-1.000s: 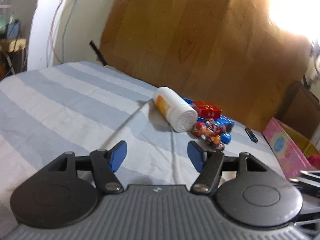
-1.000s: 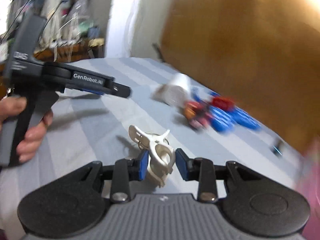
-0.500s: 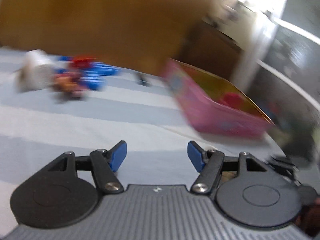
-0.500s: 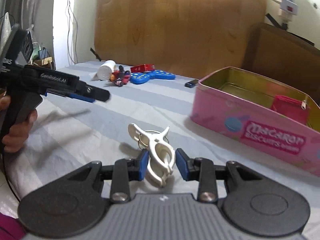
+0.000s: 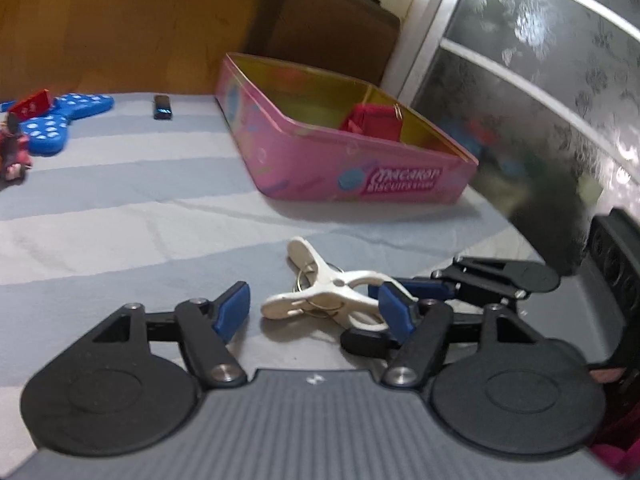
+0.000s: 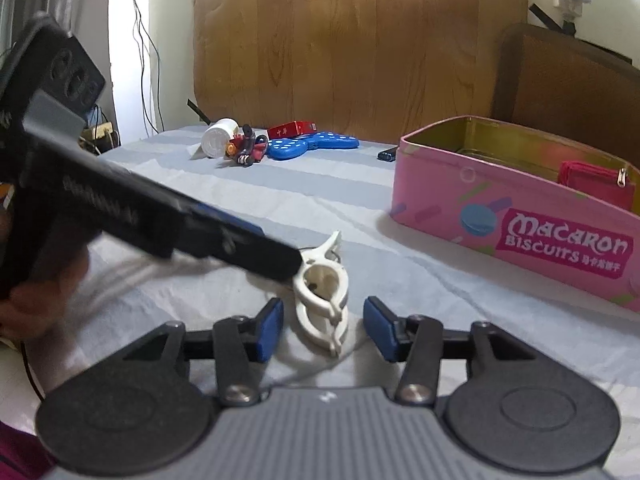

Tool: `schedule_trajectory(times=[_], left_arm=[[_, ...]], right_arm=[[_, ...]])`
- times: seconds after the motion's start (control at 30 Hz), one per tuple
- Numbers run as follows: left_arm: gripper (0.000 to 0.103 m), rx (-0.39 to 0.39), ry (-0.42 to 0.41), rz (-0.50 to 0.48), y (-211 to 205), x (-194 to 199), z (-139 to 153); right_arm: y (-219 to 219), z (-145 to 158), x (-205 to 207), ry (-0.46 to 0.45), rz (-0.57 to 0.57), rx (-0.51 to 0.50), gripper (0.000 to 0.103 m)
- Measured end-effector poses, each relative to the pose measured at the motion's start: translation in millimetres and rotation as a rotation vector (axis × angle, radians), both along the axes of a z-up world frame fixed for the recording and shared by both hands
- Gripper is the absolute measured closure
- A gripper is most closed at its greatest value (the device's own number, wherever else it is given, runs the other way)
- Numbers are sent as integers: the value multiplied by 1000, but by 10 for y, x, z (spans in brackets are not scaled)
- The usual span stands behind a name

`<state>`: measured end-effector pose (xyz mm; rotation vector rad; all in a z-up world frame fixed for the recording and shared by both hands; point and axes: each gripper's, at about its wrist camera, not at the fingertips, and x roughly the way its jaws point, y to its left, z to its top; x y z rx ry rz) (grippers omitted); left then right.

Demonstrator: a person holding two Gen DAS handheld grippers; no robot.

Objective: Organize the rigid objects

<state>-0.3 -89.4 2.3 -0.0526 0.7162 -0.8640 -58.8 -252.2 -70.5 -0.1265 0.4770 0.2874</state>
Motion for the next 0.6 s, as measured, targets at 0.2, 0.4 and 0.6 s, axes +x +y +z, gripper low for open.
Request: schedule_trajectory(times=[0.2, 0.4, 0.6], left_arm=[[26, -39, 24, -39, -10, 67, -27], [30, -37, 17, -82, -33, 1, -5], [29, -21, -29, -78, 3, -31, 42]], right_arm=[[28, 7, -48, -24, -21, -76, 50], [-159, 7, -34, -7, -57, -21, 49], [-150, -2, -43, -13, -54, -30, 49]])
